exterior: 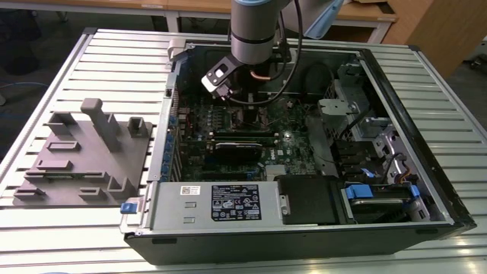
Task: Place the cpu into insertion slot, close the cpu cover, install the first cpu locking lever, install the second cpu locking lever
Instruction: 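Place the cpu into insertion slot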
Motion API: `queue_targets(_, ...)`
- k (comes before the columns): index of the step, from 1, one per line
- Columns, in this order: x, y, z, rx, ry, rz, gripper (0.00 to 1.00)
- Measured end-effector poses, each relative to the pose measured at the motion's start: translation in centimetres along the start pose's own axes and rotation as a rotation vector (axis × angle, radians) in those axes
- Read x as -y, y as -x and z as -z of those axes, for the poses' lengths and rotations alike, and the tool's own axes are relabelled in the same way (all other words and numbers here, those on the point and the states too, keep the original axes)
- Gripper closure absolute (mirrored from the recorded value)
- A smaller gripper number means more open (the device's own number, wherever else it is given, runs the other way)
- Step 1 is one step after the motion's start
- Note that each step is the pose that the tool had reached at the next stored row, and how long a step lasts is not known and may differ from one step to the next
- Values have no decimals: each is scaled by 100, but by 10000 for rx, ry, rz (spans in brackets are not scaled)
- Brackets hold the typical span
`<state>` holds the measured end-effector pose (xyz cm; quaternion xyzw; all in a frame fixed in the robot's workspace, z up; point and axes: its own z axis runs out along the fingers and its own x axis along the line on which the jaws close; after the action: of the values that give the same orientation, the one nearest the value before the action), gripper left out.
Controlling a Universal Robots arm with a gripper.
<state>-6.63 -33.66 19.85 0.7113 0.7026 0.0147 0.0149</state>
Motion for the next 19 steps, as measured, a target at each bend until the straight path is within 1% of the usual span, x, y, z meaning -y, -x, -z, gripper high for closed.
queue_targets(7, -1, 0, -20, 1, 0, -33, 46)
queue_targets(19, -1, -3, -31, 2, 1, -33, 46)
